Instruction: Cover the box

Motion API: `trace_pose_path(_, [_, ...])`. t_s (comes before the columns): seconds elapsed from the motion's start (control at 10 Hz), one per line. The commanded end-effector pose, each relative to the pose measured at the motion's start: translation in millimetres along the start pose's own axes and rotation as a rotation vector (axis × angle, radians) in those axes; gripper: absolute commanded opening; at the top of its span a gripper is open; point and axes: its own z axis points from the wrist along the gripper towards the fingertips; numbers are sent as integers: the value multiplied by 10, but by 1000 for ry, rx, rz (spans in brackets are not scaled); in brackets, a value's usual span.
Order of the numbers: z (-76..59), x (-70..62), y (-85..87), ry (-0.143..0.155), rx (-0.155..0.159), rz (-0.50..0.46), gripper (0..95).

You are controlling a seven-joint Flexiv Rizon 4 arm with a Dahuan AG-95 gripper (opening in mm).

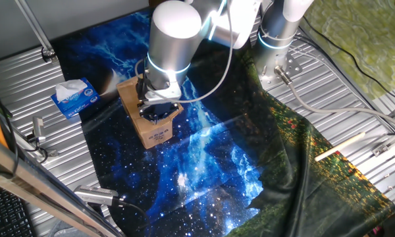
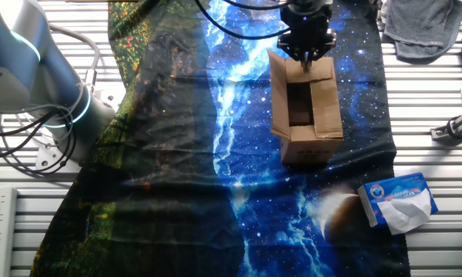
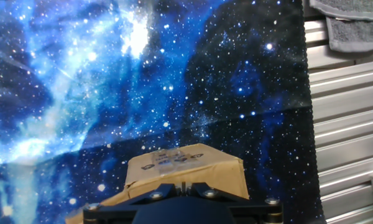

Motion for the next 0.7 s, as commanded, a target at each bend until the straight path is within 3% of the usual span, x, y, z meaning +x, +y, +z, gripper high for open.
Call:
trace_pose_path(0.1, [32, 4, 1, -2, 3, -4, 0])
trace_pose_path(0.7, [118, 47, 38, -10, 26, -13, 0])
